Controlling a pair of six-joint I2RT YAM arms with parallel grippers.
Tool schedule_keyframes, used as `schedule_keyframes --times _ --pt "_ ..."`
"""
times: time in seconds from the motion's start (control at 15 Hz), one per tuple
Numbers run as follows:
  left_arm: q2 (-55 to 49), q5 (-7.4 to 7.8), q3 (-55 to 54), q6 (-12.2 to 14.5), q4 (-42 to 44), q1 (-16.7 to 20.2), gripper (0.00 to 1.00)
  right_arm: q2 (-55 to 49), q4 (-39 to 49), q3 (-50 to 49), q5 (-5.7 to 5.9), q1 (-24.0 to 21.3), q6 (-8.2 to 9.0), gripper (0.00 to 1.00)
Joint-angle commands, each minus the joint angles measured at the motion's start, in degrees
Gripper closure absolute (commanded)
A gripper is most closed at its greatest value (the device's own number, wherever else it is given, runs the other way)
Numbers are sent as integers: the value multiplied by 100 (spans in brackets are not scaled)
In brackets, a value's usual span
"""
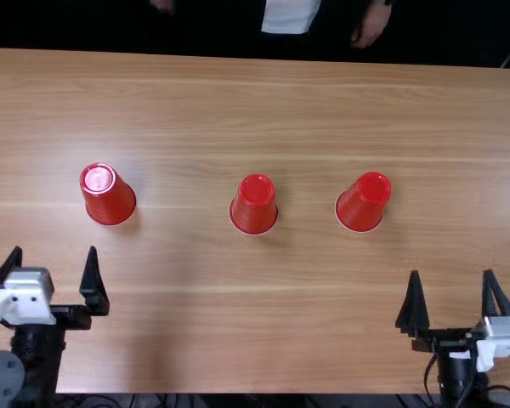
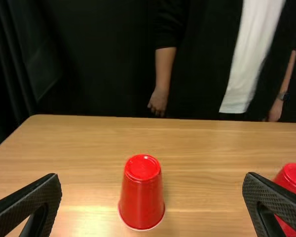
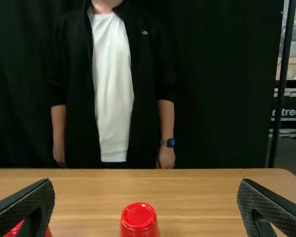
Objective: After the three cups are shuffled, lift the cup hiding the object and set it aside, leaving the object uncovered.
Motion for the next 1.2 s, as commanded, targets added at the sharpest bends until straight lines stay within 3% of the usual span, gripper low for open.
schedule_keyframes --times 0.0,0.2,0.33,0.53,0.73,1.13 --pt "474 27 738 31 -382 101 0 450 -265 617 70 -64 -478 0" --pt "1256 -47 2118 31 -1838 163 0 1495 -1478 1953 59 -64 -721 0" --pt "1793 -174 3014 62 -2819 171 0 2216 -2406 2841 38 -55 -721 0" --pt "2680 -395 4210 400 -4116 171 0 3288 -3724 3886 38 -47 -689 0" --pt "3533 -416 5185 410 -5160 163 0 4009 -4557 4537 28 -38 -700 0" --pt "4702 -427 5818 400 -6194 101 0 5222 -5886 5117 28 -20 -668 0"
